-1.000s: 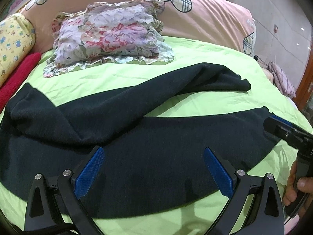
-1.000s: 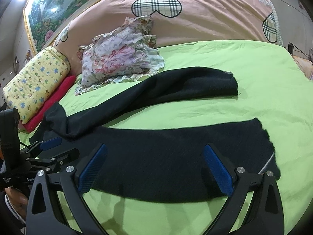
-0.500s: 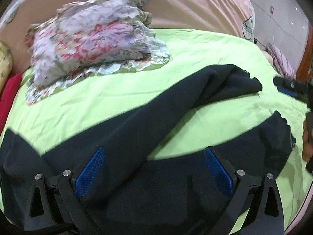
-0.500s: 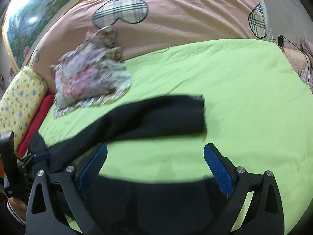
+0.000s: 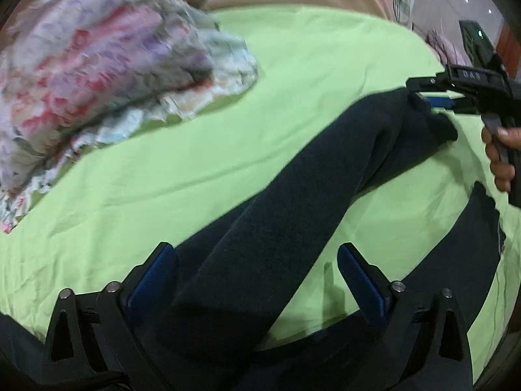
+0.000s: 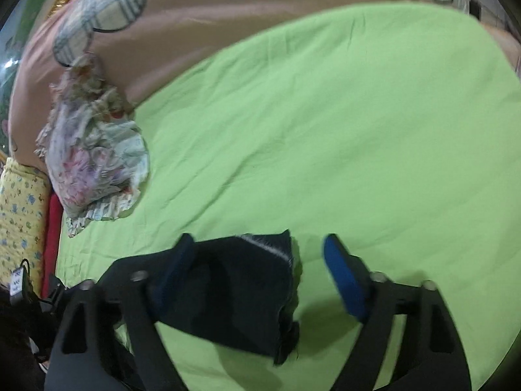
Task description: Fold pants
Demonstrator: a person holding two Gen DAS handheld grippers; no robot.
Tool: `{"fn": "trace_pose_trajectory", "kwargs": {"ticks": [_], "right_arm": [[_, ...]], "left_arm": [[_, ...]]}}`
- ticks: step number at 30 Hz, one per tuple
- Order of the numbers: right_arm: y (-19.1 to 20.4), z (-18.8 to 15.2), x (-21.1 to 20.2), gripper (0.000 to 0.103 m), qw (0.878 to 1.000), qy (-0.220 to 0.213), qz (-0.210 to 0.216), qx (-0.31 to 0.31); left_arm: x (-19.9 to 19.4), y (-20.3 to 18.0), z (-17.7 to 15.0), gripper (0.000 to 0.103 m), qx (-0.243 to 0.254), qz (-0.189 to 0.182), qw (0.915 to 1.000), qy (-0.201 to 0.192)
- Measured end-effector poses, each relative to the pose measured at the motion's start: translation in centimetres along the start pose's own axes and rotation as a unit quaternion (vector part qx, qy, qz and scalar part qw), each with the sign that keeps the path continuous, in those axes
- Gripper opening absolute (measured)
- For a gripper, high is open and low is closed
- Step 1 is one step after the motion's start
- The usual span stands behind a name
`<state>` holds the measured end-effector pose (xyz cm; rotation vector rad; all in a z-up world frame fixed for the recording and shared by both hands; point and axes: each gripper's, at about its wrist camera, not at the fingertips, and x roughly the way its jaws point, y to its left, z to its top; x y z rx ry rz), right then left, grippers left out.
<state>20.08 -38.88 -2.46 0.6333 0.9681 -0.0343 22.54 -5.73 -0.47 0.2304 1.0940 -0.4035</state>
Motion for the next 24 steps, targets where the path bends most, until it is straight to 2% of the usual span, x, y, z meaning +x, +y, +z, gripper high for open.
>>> {"fn": "trace_pose_trajectory", "kwargs": {"ticks": [1,2,3,4,5,8,13,16,21,24], "right_arm": [[-0.1,0.1,0.4,0.056,1.000,0.008,-0.001,0.001],[-0.2,0.1,0.7,0.047,1.000,0.011,0.001,0.001],[-0.2,0.1,0.7,0.023,1.000,0.011,0.008,0.003],[-0.2,0.0,0.5,0.011,1.000,0.008,0.008,0.003],[-0.2,-0.1,0.3,0.010,1.000,0.002,0.005,0.002],[0.3,-0.5,-1.4,0.007,1.000,-0.023,0.018,-0.012],[1.3,-1.5,-5.0,0.007,0.997,-0.055,0.037,-0.041],[1.0,-3.1,-7.3,0.007,0.996,-0.064,0.048,-0.037],[0.4,-7.1,-10.9,0.007,0.993,-0.077,0.075,-0.044],[-0.1,-9.4,-12.3,0.007,0.993,-0.078,0.076,-0.047]], "left_arm": [[0.4,0.0,0.1,0.087,0.003,-0.004,0.9999,0.012],[0.7,-0.2,0.0,0.073,0.009,-0.007,0.9998,0.019],[0.7,-0.3,0.0,0.063,0.013,-0.006,0.9997,0.019],[0.6,-0.5,-0.1,0.045,0.019,-0.004,0.9997,0.018],[0.5,-0.6,-0.2,0.029,0.023,-0.003,0.9996,0.016],[-0.4,-0.7,-0.4,0.014,0.022,-0.005,0.9997,0.003],[-3.5,-0.4,-1.3,0.011,0.015,-0.033,0.9991,-0.022],[-5.3,-0.8,-2.7,0.011,0.026,-0.044,0.9981,-0.033],[-7.1,-2.6,-5.3,0.011,0.048,-0.048,0.9972,-0.032],[-7.6,-3.8,-6.8,0.011,0.056,-0.051,0.9966,-0.034]]}}
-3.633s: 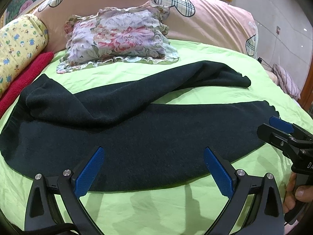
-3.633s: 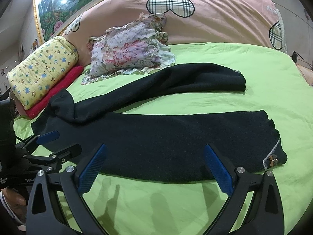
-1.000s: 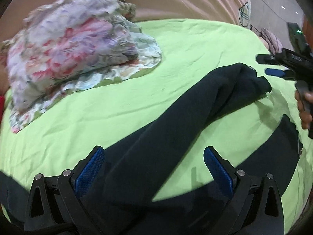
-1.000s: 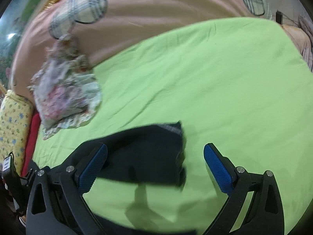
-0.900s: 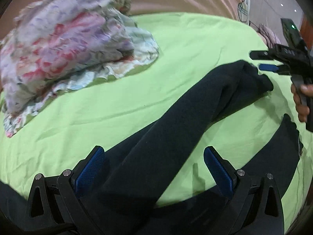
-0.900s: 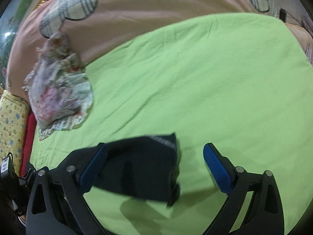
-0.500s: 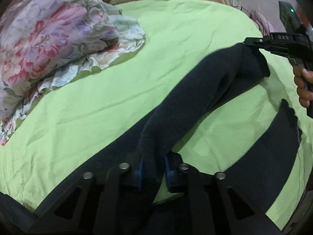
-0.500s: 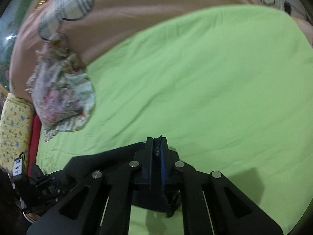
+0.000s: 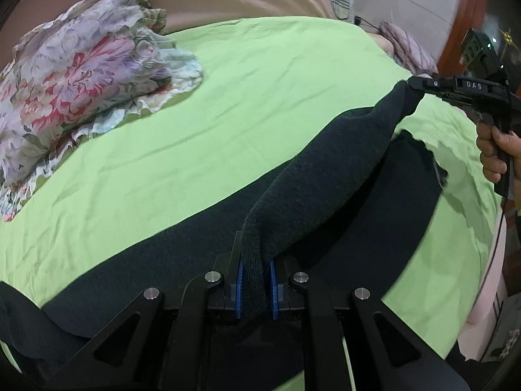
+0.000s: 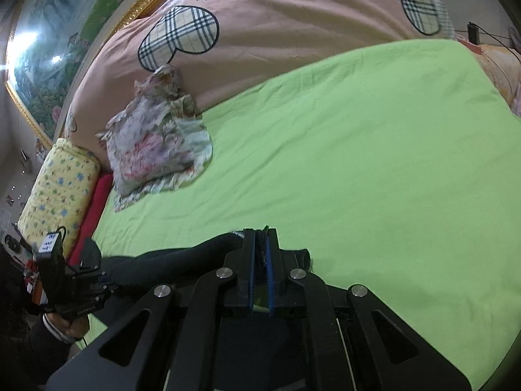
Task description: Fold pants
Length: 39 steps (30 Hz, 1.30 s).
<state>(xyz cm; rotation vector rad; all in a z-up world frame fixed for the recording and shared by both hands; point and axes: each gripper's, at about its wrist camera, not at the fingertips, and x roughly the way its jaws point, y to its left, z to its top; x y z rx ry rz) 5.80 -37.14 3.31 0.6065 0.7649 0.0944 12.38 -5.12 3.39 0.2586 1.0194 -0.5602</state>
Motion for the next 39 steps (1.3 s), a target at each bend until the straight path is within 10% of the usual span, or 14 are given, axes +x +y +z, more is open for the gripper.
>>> {"fn": "trace_pose_trajectory", "kwargs": {"ticks": [18,22,26,33,39], "right_arm": [[-0.2,-9.0,-3.1,0.006,0.998,0.028,-0.057,0.007],[0.3,-10.7,-2.0,0.005,0.991,0.052,-0.119,-0.020],[0.2,-11.4,-2.2,0.008,0.990,0.050,-0.132,-0.009],[2.7,-11.3,-5.7,0.053,0.991,-0.011,-0.133,-0.009],[6.9,-11.2,-5.5,0.053,0.996,-0.028,-0.078,-0.038]], "left_arm": [[1.0,-3.5,-5.2,0.015,0.042,0.008,0.9990,0.011],[2.0,-4.1,-5.7,0.023,0.049,0.023,0.9984,0.014],[1.7,-4.9,-5.9,0.054,0.057,0.020,0.9981,0.010],[-0.8,-4.5,-7.1,0.061,0.024,0.011,0.9996,-0.015],[-3.7,-0.5,-9.2,0.067,-0.079,0.033,0.9957,-0.036]]}}
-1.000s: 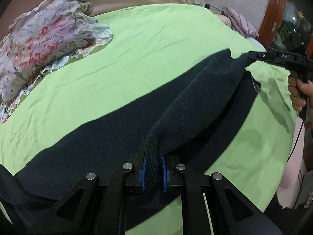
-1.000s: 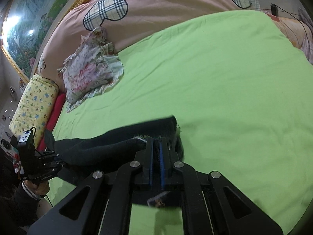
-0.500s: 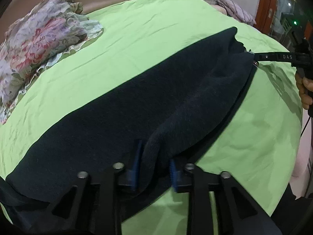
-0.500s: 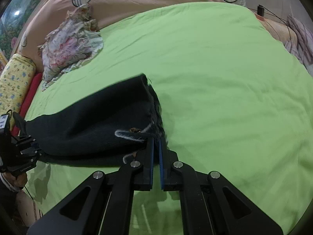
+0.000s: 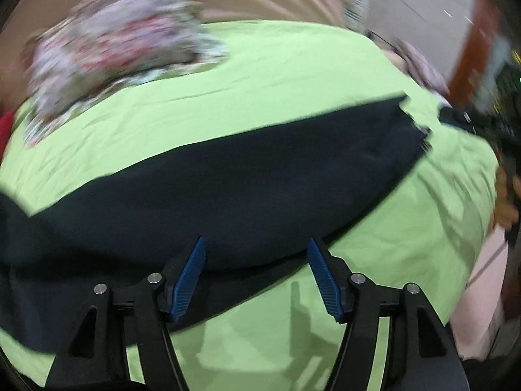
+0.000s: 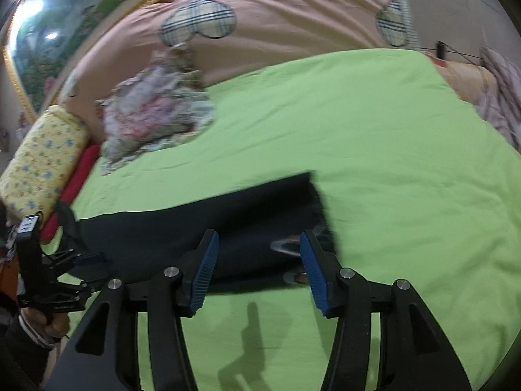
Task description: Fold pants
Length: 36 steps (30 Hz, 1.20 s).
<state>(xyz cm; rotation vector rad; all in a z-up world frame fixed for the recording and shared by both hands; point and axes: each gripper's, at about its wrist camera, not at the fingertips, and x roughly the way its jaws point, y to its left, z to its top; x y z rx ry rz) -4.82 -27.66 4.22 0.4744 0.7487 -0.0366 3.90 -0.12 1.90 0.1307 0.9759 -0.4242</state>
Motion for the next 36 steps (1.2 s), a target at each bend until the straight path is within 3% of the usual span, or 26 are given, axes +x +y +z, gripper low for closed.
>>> {"fn": "trace_pose_trajectory", "kwargs": {"ticks": [3,7,15,25,30,34,36], "right_arm": [[2.2,0.1,1.4,0.053,0.999,0.009,0.035,-0.005],[5.1,-0.3,2.9,0.053,0.998,0.024,0.064,-0.017],[11.7,-1.4,5.7,0.053,0.988,0.053,0.131,-0.058],[19.8,-3.3,8.5,0.053,0.969,0.088,0.191,-0.133],[22.8,-4.3,9.7,0.053,0.957,0.102,0.215,-0.165],[25.2,-5.1,10.8,0.054,0.948,0.111,0.216,-0.205],[26.4,-5.6,11.3,0.054,0.943,0.114,0.218,-0.225]], "left_arm": [[-1.4,3.4,-0.4,0.068,-0.061,0.026,0.9977,-0.008],[-2.9,8.6,-0.7,0.070,-0.152,0.051,0.9870,-0.012],[-5.5,16.4,-0.5,0.072,-0.297,0.096,0.9498,-0.022],[-4.4,19.7,2.0,0.073,-0.363,0.195,0.9107,0.018],[-3.0,20.8,2.2,0.074,-0.395,0.238,0.8861,0.043],[-2.2,21.5,2.2,0.073,-0.403,0.247,0.8800,0.043],[-2.2,21.6,2.1,0.060,-0.399,0.245,0.8827,0.036]]}}
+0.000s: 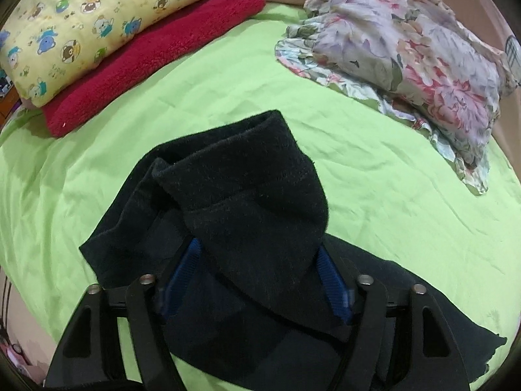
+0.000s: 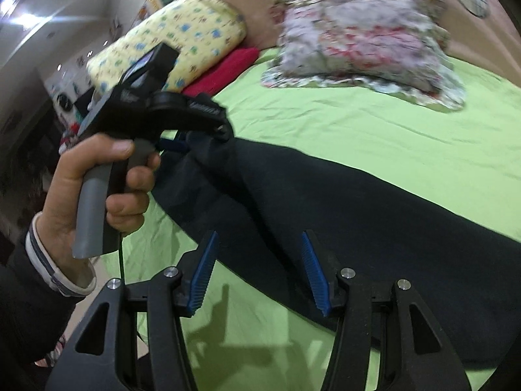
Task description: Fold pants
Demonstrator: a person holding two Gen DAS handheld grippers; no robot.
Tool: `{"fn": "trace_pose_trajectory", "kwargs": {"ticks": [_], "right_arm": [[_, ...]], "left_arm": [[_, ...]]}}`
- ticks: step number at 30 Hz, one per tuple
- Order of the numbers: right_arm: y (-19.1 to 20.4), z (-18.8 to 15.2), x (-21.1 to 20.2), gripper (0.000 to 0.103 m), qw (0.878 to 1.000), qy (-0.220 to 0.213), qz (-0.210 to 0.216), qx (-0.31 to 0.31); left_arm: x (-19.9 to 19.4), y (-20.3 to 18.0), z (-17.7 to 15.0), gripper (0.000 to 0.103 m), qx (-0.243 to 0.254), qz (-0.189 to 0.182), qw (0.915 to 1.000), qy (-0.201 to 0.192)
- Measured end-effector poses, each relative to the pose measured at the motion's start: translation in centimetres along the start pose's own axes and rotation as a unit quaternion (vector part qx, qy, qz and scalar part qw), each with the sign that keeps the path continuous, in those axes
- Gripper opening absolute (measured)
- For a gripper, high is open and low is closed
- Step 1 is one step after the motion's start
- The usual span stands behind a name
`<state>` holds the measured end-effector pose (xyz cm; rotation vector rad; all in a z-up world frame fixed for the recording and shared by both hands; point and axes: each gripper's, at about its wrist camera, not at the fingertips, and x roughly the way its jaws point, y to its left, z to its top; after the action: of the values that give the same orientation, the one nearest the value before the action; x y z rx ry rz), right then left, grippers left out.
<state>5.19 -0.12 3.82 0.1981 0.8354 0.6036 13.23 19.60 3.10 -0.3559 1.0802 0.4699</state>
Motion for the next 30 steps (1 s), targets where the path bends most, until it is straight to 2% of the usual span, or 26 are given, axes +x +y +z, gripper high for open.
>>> {"fn": "trace_pose_trajectory", "kwargs": {"ticks": [2,5,11,17,23,24,25,26,30], "right_arm": [[0.7,0.2,0.8,0.054,1.000,0.007,0.005,-0.013],[1.5,0.4,2.2,0.054,0.999,0.017,0.004,-0.032],[1.3,0.6,4.4,0.055,0.998,0.036,-0.012,-0.053],[0.4,0.9,5.7,0.055,0.995,0.046,-0.056,-0.070],[0.4,0.8,6.4,0.054,0.989,0.045,-0.094,-0.101],[0.6,0.7,6.5,0.047,0.987,0.044,-0.107,-0.112],[0.6,0.8,6.6,0.021,0.985,0.043,-0.120,-0.117],[0.5,0.9,6.6,0.014,0.984,0.044,-0.129,-0.116],[-1.2,2.1,4.1,0.007,0.997,0.027,-0.065,-0.037]], "left_arm": [[0.2,0.0,0.0,0.027,0.007,-0.009,0.9999,0.002],[-0.1,0.4,-0.4,0.013,0.013,-0.035,0.9993,-0.006],[-1.5,3.0,-1.9,0.009,-0.001,-0.085,0.9960,-0.026],[-3.0,5.2,-3.3,0.008,-0.012,-0.128,0.9908,-0.041],[-5.2,7.9,-4.0,0.008,-0.040,-0.200,0.9772,-0.058],[-5.5,8.1,-3.9,0.008,-0.038,-0.204,0.9765,-0.059],[-5.6,8.3,-3.8,0.008,-0.037,-0.206,0.9761,-0.061],[-5.7,8.6,-3.8,0.008,-0.037,-0.210,0.9750,-0.061],[-6.0,10.3,-3.9,0.008,-0.041,-0.227,0.9706,-0.070]]}}
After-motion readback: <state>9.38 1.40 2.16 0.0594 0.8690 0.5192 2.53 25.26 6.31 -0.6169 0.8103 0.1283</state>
